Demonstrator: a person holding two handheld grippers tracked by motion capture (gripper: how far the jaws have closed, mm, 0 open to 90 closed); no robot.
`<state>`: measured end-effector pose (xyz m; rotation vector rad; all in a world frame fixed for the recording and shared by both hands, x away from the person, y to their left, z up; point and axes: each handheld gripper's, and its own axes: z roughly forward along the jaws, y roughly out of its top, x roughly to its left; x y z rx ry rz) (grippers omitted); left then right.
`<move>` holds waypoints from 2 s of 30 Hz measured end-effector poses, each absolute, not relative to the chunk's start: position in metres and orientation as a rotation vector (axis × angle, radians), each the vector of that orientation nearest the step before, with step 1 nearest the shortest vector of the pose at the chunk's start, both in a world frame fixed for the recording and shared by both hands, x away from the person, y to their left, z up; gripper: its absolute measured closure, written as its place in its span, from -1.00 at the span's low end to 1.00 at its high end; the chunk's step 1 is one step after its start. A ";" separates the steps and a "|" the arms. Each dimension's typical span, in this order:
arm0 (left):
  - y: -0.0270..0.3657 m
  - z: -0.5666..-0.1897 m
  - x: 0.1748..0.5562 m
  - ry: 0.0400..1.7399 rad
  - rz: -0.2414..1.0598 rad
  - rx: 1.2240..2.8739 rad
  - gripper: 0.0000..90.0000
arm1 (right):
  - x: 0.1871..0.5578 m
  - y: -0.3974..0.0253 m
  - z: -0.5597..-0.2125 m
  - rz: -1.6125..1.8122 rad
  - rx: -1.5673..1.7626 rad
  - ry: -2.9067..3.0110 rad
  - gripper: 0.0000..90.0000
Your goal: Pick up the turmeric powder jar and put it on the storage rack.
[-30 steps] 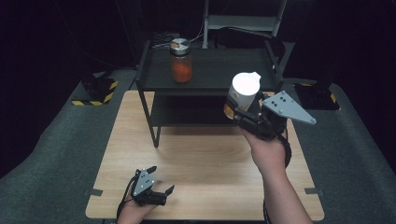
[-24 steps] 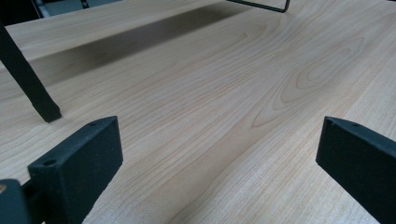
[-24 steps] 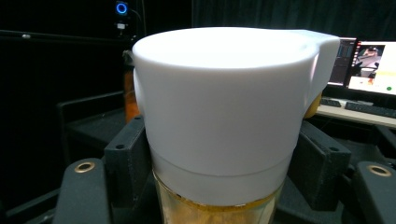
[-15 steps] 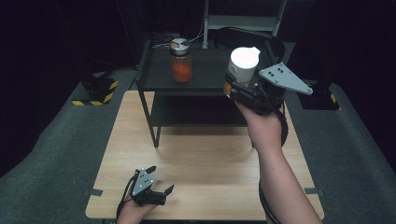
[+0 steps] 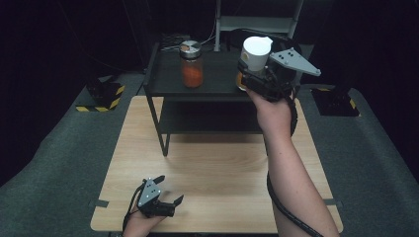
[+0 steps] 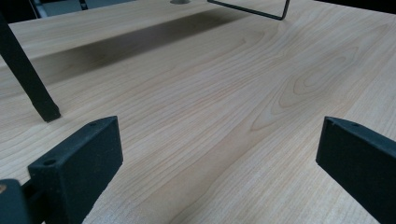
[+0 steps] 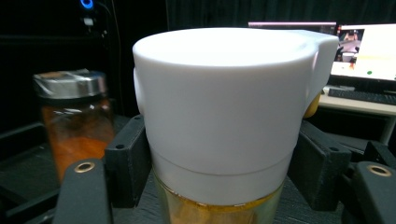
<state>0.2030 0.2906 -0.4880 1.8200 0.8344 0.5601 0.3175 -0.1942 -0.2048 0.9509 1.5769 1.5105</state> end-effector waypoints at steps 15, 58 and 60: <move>0.293 -0.489 0.203 0.837 0.553 1.810 -0.98 | 0.335 -0.191 -0.200 1.492 0.997 1.597 -0.33; 0.295 -0.490 0.204 0.835 0.542 1.804 -0.98 | 0.337 -0.202 -0.214 1.554 0.983 1.593 -0.91; 0.295 -0.489 0.204 0.836 0.542 1.805 -0.98 | 0.334 -0.203 -0.217 1.549 0.973 1.604 -1.00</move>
